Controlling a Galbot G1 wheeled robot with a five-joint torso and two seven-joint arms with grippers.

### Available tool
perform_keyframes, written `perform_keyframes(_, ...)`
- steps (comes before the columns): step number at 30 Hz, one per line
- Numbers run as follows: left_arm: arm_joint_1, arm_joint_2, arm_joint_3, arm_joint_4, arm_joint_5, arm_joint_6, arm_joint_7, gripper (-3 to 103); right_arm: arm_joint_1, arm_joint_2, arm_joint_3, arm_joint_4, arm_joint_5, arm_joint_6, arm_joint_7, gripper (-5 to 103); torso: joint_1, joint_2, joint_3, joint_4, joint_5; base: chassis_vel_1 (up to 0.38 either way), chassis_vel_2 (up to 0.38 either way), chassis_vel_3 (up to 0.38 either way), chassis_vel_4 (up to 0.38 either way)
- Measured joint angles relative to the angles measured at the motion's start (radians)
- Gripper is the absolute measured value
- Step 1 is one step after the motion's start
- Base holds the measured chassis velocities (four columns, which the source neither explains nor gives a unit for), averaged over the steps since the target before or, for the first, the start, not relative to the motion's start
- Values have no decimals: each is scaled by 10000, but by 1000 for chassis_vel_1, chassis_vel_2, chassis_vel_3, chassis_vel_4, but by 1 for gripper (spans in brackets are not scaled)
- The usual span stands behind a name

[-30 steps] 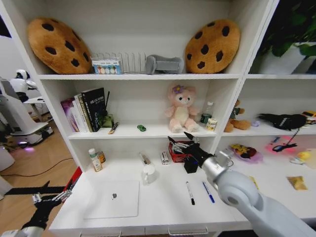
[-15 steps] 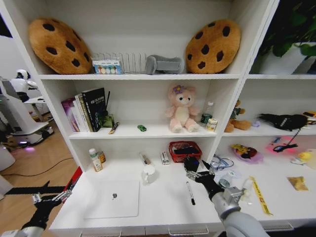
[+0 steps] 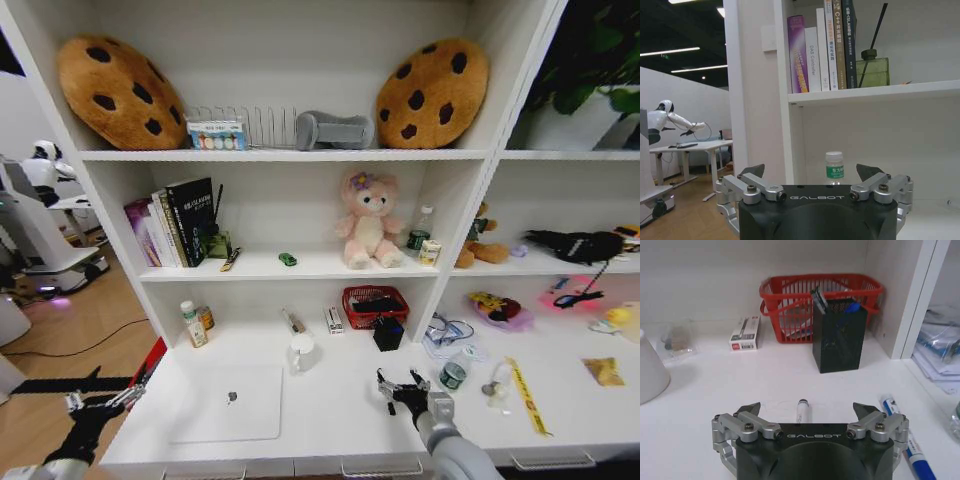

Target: Organize the objects on the table.

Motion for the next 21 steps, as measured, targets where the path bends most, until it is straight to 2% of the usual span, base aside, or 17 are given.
perform_keyframes(10, 0, 0, 0, 0, 0, 0, 0, 100, 1052, -41, -683, -872, 797, -352, 45, 100, 0, 0, 0, 0, 0, 0, 0, 0, 0)
perform_keyframes(21, 0, 0, 0, 0, 0, -1, 0, 100, 1236, -39, -884, -1332, 706, -191, 17, 98, 0, 2, -1, -2, -4, 0, 0, 0, 0)
